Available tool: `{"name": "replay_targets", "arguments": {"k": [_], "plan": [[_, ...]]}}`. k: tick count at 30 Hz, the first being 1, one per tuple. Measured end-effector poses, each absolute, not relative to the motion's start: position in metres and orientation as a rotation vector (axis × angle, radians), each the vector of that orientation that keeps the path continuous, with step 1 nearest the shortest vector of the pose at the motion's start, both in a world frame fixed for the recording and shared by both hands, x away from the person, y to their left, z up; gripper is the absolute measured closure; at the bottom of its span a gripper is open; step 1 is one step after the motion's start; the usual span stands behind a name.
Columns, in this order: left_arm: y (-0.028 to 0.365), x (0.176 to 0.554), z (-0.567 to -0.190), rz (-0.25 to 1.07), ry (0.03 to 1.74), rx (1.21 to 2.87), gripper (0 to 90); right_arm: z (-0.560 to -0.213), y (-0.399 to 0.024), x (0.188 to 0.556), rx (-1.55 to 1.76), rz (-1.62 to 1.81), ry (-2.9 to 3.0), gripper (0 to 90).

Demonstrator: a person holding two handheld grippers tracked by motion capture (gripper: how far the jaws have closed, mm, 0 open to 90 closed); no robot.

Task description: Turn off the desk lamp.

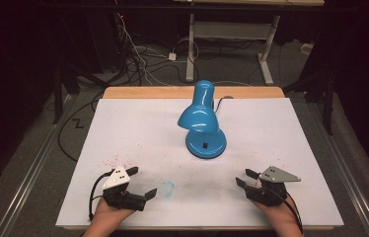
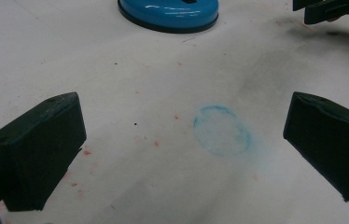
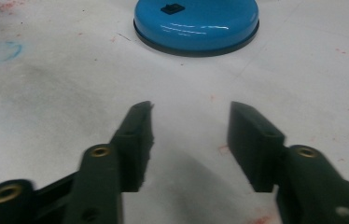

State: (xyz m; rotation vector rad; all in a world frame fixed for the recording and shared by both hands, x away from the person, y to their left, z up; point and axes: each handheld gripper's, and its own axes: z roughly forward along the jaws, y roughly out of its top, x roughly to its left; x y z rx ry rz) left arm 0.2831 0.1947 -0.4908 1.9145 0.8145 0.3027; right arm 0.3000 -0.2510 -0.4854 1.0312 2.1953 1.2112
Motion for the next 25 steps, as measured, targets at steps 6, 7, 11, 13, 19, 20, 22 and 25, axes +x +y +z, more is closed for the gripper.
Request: {"name": "replay_targets", "arguments": {"k": [6,7,11,13,19,20,22,25], "plan": [[0.194,0.282,-0.491,0.294,0.817,1.909,0.0,-0.485,-0.252,0.3,1.033,1.221,2.179,14.0],[0.194,0.282,-0.49,0.294,0.817,1.908,0.0,-0.485,-0.252,0.299,1.024,1.233,2.168,10.9],[0.193,0.281,-0.489,0.293,0.813,1.899,0.0,-0.483,-0.254,0.295,1.03,1.292,2.131,0.4],[0.193,0.28,-0.488,0.3,0.808,1.899,0.0,-0.48,-0.257,0.291,1.029,1.315,2.106,0.3],[0.195,0.283,-0.489,0.308,0.806,1.907,0.0,-0.479,-0.26,0.292,1.027,1.327,2.081,0.3],[0.195,0.283,-0.489,0.309,0.806,1.907,0.0,-0.479,-0.26,0.293,1.029,1.328,2.079,0.3],[0.195,0.283,-0.489,0.311,0.805,1.906,0.0,-0.48,-0.259,0.294,1.028,1.322,2.084,0.3],[0.195,0.283,-0.489,0.316,0.804,1.908,0.0,-0.481,-0.258,0.292,1.027,1.311,2.085,0.3]]}}
